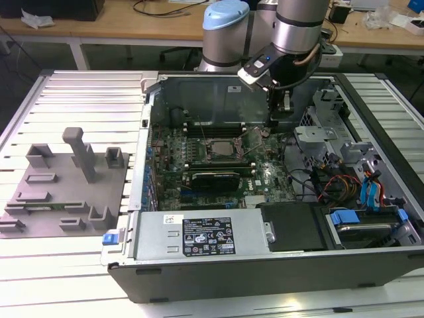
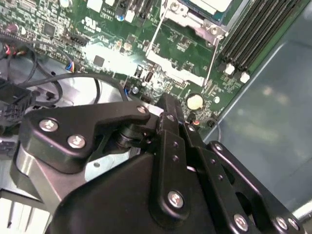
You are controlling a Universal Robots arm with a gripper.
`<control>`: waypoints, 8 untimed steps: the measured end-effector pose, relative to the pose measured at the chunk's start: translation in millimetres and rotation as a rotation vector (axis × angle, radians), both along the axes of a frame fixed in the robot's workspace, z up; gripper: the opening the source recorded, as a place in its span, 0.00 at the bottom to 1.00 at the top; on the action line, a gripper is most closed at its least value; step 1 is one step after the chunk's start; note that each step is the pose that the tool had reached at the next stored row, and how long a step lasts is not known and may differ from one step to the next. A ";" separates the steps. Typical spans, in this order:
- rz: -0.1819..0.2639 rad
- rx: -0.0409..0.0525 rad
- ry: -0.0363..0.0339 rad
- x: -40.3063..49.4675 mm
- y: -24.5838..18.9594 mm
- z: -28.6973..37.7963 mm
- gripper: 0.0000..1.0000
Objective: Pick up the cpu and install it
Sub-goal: 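Close the cpu cover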
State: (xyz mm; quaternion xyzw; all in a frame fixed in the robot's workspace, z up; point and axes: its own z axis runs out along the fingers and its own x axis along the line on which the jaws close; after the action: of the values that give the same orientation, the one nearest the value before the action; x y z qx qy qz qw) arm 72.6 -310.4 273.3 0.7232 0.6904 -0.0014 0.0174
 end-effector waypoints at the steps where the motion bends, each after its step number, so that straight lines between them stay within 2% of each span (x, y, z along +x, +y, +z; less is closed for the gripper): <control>1: 0.000 -0.0001 0.0001 0.0 -0.1 -2.0 0.11; 8: 0.000 -0.0002 0.0023 0.0 -0.3 -21.3 0.11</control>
State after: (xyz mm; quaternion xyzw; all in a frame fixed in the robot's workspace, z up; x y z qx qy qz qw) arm 72.6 -310.8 252.0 0.7231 0.6905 -0.0023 0.0167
